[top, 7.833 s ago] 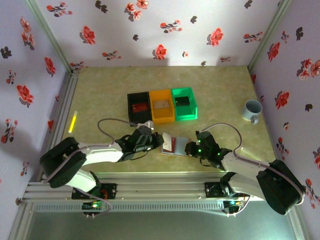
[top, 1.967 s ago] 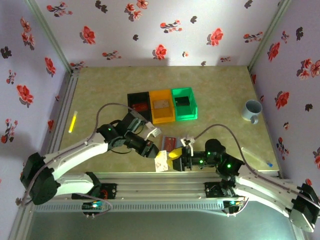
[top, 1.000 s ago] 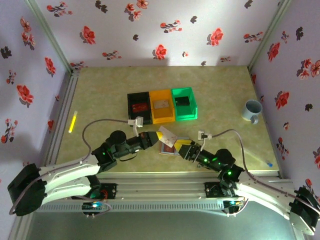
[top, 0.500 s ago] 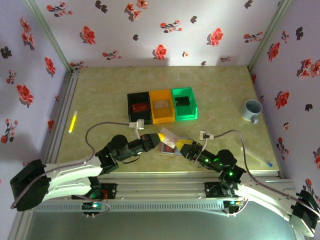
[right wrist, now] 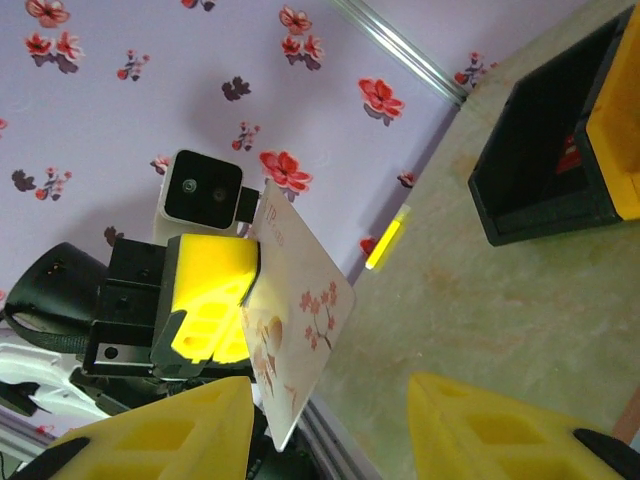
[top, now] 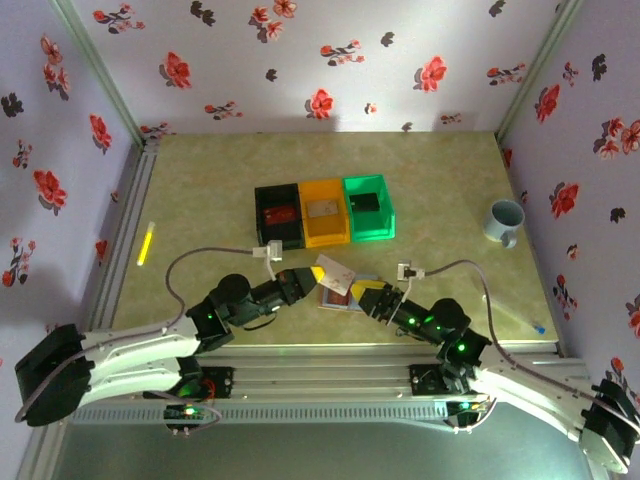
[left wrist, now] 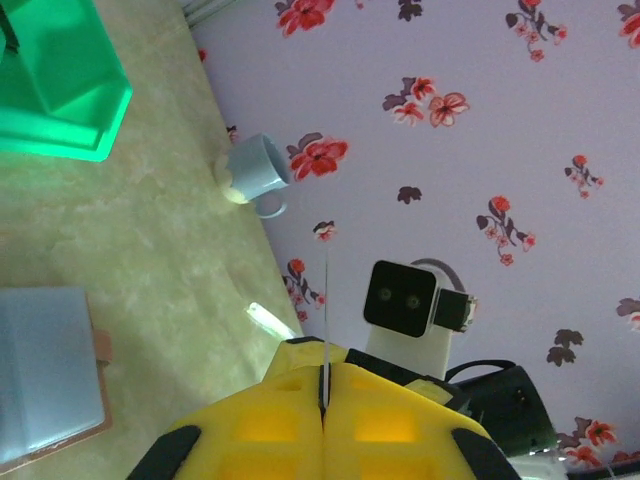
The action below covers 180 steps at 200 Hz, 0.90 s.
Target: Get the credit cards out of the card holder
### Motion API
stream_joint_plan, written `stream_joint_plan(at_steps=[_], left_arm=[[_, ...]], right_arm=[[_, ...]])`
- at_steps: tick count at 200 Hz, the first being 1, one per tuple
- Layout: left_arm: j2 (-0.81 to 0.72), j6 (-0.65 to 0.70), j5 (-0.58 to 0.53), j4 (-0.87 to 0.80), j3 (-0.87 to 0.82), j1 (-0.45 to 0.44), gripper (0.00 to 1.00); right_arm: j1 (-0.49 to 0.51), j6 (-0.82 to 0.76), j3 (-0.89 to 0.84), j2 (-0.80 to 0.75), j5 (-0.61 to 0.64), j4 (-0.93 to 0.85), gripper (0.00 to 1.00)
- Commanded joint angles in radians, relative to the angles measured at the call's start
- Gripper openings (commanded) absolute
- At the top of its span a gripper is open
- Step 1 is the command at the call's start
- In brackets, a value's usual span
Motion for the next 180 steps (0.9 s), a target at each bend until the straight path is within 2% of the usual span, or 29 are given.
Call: stream_joint_plan(at_steps=[1, 41, 126, 145, 152, 163, 180], left_arm=[[0.034, 0.011, -0.008, 0.085, -0.006, -0.014, 0.0], [0.051, 0.011, -0.005, 0.102, -0.005, -0.023, 0.0], [0.056, 0.011, -0.005, 0.118, -0.009, -0.031, 0.0], [0.055, 0.009, -0.005, 0.12, -0.007, -0.031, 0.07], [0.054, 0.009, -0.003, 0.12, -0.008, -0.031, 0.14], [0.052, 0.007, -0.001, 0.119, -0.008, -0.031, 0.29], [0.044, 0.001, 0.012, 0.112, -0.014, -0.031, 0.37]], right_arm=[[0.008, -0.017, 0.036, 0.063, -0.038, 0.1, 0.44], [0.009, -0.027, 0.056, 0.119, -0.051, 0.143, 0.41], [0.008, -0.034, 0.058, 0.113, -0.066, 0.165, 0.15], [0.008, -0.04, 0.063, 0.113, -0.074, 0.163, 0.09], [0.009, -0.043, 0.064, 0.109, -0.077, 0.162, 0.06], [0.009, -0.048, 0.065, 0.105, -0.078, 0.156, 0.01], [0.008, -0.057, 0.068, 0.088, -0.073, 0.125, 0.0]])
